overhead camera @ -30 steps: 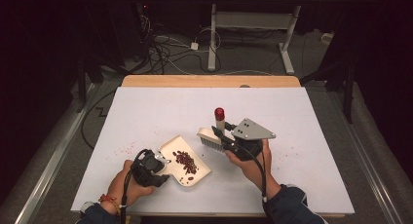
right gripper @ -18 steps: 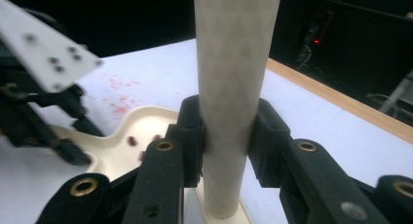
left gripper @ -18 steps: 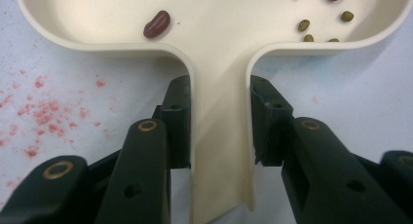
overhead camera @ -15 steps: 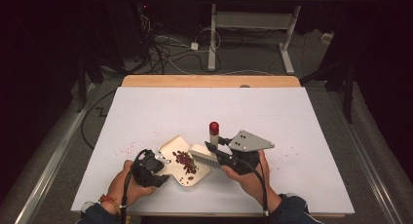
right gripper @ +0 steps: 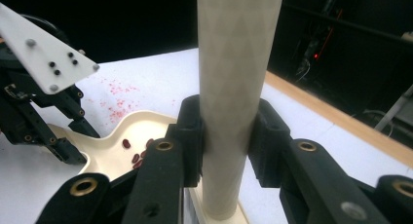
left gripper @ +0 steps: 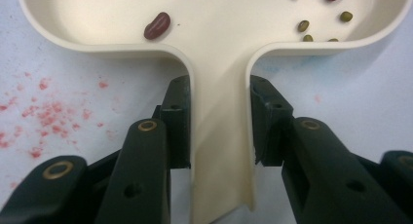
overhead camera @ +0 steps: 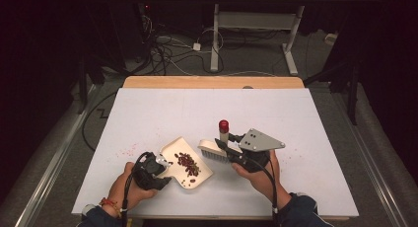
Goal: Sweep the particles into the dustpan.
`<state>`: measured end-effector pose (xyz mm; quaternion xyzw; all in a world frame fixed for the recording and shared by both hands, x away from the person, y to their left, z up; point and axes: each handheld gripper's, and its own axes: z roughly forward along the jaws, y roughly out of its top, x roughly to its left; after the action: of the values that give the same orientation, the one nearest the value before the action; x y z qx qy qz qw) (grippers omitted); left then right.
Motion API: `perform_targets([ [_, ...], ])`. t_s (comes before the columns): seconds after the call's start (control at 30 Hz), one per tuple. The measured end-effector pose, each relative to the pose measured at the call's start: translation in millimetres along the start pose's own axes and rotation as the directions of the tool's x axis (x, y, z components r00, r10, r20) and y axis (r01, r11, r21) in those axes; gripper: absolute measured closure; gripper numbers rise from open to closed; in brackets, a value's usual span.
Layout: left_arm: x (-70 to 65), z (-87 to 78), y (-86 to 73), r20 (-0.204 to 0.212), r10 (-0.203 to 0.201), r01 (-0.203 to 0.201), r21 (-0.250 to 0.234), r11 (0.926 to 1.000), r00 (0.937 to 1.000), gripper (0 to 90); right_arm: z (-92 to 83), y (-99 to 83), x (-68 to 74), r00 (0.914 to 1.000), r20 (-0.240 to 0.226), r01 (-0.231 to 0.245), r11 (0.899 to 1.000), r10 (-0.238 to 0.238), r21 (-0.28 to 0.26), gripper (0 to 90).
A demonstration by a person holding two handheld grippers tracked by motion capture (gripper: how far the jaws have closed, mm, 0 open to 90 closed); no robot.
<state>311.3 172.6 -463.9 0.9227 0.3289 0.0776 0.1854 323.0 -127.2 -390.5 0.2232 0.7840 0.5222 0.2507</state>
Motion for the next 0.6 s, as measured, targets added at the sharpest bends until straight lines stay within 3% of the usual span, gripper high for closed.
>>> perform_targets([
  [0.27,1.3,0.9,-4.4,-0.013,0.030,-0.031,-0.042,0.9987,0.9995,63.9,-7.2,0.6,-11.5,0.9996,0.025,-0.010,1.000,0.010,-0.007,70.6],
  [0.6,11.5,-1.0,-10.3,0.022,-0.046,0.048,-0.055,0.9974,0.9987,64.0,-36.1,2.2,-40.3,0.9958,0.053,-0.073,0.997,0.074,-0.030,70.6],
])
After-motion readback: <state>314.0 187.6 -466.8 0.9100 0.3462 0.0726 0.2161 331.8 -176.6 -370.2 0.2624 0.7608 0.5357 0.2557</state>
